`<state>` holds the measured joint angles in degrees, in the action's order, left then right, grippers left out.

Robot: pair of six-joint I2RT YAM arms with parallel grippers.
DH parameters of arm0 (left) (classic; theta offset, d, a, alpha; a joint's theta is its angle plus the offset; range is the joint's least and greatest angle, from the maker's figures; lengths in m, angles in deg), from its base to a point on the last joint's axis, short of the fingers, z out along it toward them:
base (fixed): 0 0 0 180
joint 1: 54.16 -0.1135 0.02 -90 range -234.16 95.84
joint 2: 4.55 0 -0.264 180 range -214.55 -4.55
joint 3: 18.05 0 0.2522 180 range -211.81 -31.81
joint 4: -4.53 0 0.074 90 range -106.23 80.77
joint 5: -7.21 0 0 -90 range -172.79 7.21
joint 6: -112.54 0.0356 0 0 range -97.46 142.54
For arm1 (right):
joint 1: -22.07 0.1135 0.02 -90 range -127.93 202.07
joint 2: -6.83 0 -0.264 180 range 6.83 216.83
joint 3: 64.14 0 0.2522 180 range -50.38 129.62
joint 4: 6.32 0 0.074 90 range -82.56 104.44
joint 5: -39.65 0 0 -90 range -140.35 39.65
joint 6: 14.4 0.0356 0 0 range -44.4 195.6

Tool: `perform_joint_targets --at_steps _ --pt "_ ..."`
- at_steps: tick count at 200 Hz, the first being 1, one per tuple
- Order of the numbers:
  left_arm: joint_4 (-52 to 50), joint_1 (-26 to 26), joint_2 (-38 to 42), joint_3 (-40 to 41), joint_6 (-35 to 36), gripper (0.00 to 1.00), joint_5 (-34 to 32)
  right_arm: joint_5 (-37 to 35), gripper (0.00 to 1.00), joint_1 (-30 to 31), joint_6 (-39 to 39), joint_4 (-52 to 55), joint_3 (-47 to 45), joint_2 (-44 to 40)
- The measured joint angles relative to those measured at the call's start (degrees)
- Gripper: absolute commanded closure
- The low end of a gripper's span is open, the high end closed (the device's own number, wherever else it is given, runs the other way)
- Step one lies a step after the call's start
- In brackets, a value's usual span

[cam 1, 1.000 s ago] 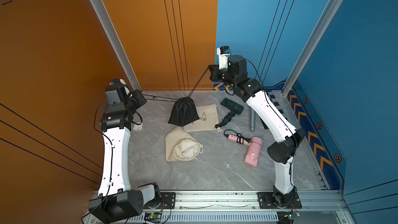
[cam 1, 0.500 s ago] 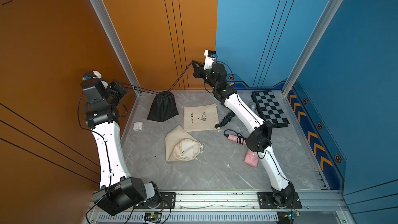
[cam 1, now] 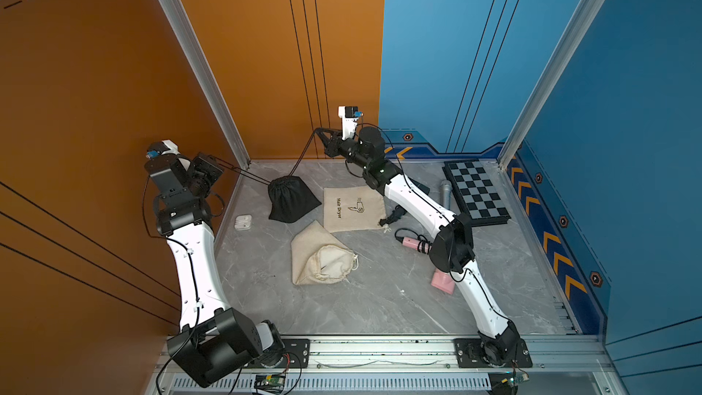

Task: Pack away hair dryers
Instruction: Place the drawstring bag at the center of the board.

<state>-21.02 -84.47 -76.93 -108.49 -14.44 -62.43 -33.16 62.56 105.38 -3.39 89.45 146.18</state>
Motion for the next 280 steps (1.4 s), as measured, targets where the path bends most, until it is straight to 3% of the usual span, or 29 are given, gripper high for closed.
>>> perform_joint_targets --at_steps 47,109,140,181,206,227,248,280 --pt "-0.28 -0.17 3.37 4.96 -0.46 1.0 -0.15 3.69 1.0 3.65 -2.4 7.89 -4.81 -3.19" --pt "-1.7 0.07 3.26 15.58 -2.89 0.97 0.28 6.19 1.0 3.76 -4.61 17.68 -8.48 -3.34" --pt "-1.7 2.38 -1.25 16.59 -3.56 0.85 1.22 6.62 1.0 3.78 -5.81 20.94 -8.66 -2.93" --pt "-0.79 8.02 -9.66 17.88 -4.42 0.47 1.84 6.6 1.0 3.65 -6.01 22.29 -8.66 0.07" --pt "1.73 9.97 -12.63 17.9 -5.33 0.39 2.14 6.54 1.0 3.58 -6.27 22.88 -8.66 2.34" --pt "4.04 10.12 -13.38 17.9 -6.25 0.31 2.32 6.12 0.86 3.54 -6.95 22.99 -8.66 4.07" --pt "5.68 10.12 -13.18 17.9 -6.56 0.22 2.27 5.49 0.57 3.37 -7.74 23.85 -7.96 5.31" --pt "5.53 10.12 -10.6 17.42 -5.51 0.15 1.7 5.07 0.3 2.56 -8.98 23.89 -7.5 5.29"
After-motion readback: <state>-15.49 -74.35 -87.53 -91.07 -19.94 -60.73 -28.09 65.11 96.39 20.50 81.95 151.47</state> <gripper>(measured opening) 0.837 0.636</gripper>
